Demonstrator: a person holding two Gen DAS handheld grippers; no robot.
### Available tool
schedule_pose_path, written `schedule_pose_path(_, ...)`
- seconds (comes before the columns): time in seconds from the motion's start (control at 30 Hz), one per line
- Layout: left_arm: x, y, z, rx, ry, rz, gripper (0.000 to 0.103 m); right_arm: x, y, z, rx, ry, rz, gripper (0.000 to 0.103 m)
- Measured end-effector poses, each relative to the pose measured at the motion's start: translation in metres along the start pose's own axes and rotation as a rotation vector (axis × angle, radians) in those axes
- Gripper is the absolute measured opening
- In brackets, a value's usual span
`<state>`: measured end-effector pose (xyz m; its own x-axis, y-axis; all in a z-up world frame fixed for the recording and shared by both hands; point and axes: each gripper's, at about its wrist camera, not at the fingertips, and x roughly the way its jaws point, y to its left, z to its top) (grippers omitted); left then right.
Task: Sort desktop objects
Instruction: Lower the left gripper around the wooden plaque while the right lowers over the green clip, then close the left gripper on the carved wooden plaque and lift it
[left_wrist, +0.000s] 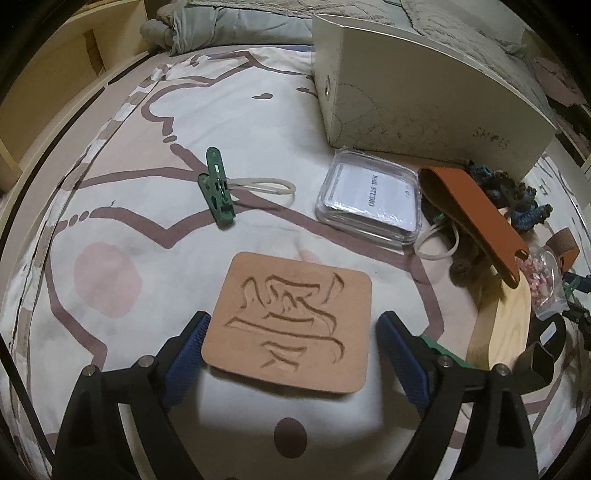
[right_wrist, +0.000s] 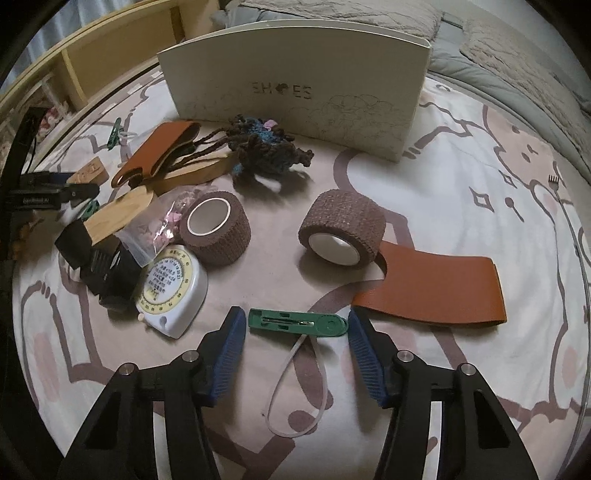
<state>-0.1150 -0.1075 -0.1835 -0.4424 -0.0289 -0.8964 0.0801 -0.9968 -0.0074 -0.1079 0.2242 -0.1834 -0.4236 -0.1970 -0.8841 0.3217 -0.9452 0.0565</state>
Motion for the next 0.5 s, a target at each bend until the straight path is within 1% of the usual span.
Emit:
schedule_pose_path(0.13, -0.0006, 0.0020, 0.0026, -0.005, 0.000, -0.007, 0.091, 0.0002, 0.0023, -0.0007, -0.018, 0.001, -0.010, 0.056)
schedule_pose_path(0.23, -0.0013, 0.0023, 0.0025, 0.002, 0.002, -0.004, 0.087, 0.0003, 0.0043, -0.0004, -0.026, 0.004, -0.017, 0.055)
schedule_pose_path(0.3, -0.0008, 0.0006, 0.0020, 0.024, 0.004, 0.007, 0.087, 0.0001, 0.0040, -0.0003, -0.026, 0.006, -0.016, 0.055)
schedule_pose_path(0.4, -0.0001, -0.0030, 0.0007, 0.068, 0.005, 0.016, 0.082, -0.0006, 0.0039, -0.0005, -0.024, 0.007, -0.017, 0.055)
schedule_pose_path(0.43, -0.0003, -0.0039, 0.0007, 0.076, 0.005, 0.020, 0.079, -0.0007, 0.0041, -0.0005, -0.025, 0.008, -0.019, 0.055)
schedule_pose_path(0.5, -0.0012, -0.0033, 0.0002, 0.076, 0.007, 0.017, 0.079, -0.0010, 0.0040, -0.0001, -0.021, 0.009, -0.019, 0.055)
